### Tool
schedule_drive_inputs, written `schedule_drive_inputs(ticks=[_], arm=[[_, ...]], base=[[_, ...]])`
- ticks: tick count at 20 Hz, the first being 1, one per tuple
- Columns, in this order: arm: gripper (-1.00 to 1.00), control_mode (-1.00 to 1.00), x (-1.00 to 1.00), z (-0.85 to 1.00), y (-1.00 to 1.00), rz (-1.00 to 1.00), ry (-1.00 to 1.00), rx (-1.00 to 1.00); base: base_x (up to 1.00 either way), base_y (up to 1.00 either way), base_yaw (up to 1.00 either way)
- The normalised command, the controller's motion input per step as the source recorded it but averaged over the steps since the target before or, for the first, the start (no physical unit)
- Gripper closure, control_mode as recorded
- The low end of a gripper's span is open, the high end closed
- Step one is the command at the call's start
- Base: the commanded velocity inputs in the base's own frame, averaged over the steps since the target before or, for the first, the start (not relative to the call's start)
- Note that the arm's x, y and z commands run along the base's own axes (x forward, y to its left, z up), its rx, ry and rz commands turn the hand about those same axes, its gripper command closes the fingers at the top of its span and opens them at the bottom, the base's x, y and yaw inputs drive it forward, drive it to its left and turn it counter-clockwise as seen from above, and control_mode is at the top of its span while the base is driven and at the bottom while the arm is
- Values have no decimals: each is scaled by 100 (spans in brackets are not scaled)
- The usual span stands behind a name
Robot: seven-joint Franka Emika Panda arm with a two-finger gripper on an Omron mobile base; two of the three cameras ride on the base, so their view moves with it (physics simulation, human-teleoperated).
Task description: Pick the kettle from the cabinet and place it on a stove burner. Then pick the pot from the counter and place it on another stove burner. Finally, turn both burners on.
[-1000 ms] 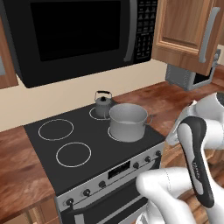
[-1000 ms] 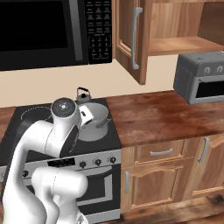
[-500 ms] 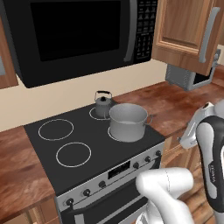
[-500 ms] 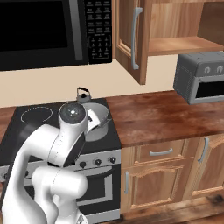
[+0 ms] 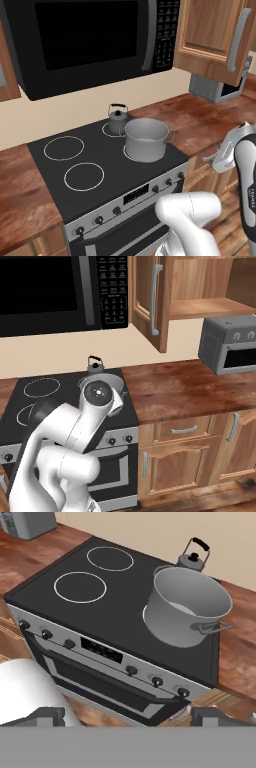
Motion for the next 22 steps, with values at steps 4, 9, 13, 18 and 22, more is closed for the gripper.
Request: schedule_drive_inputs(ticks=[4,9,13,18,22], arm=[[-100,-100,6,-13,-7,-2,-5,6],[-100,-100,12,-7,0,-2,-2,5],[-100,-100,10,-2,0,-2,-3,5],[-100,-100,3,-3,-7,-1,-3,5],[-100,-100,1,-2,0,0,0,0]], base=[[0,0,0],[0,0,0],[0,0,0],[0,0,0],[0,0,0]])
